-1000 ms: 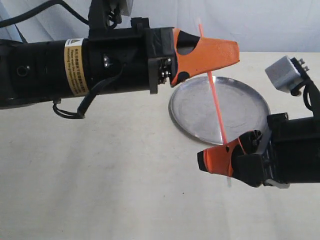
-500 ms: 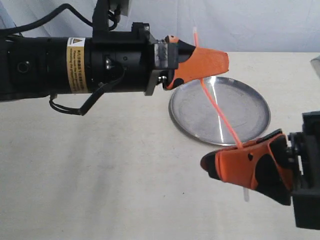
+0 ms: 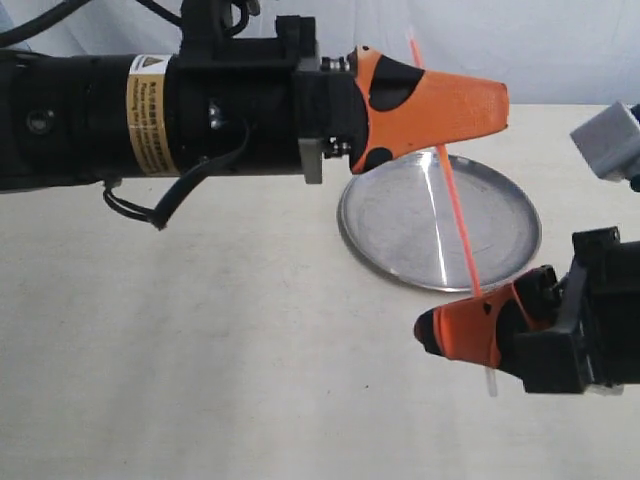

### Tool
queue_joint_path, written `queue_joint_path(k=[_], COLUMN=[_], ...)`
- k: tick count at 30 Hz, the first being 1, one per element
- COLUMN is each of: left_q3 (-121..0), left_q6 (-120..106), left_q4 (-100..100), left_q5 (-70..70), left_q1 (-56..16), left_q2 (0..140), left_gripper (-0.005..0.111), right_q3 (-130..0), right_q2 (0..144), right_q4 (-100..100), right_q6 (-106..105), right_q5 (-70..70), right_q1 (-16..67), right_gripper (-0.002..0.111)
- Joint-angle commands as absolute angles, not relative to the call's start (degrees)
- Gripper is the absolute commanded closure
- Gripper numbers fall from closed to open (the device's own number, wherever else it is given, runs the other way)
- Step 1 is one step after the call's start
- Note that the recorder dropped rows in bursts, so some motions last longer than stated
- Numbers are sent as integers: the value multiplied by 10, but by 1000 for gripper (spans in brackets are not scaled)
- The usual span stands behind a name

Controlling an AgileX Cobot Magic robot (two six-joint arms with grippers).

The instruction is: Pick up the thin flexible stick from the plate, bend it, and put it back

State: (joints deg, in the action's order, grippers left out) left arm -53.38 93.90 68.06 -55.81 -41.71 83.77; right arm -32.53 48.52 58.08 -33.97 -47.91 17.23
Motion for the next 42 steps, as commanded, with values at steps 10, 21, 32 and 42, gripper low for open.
queue_joint_path(k=[10, 21, 32, 42], left_q3=[-531, -550, -577, -550], left_q6=[1019, 932, 871, 1004], left_q4=[952, 716, 729, 945], left_q5=[-469, -561, -484, -475], left_q1=[-425, -425, -425, -425], left_q2=[837, 837, 837, 837], left_gripper=[107, 107, 107, 107], right_q3=[-339, -339, -339, -339], right_q2=[422, 483, 483, 448], right_q4=[750, 564, 740, 742], right_q6=[-472, -309, -474, -496], right_q5=[-325, -452, -493, -394], right_q1=[166, 166, 168, 167], right_gripper=[109, 109, 109, 109])
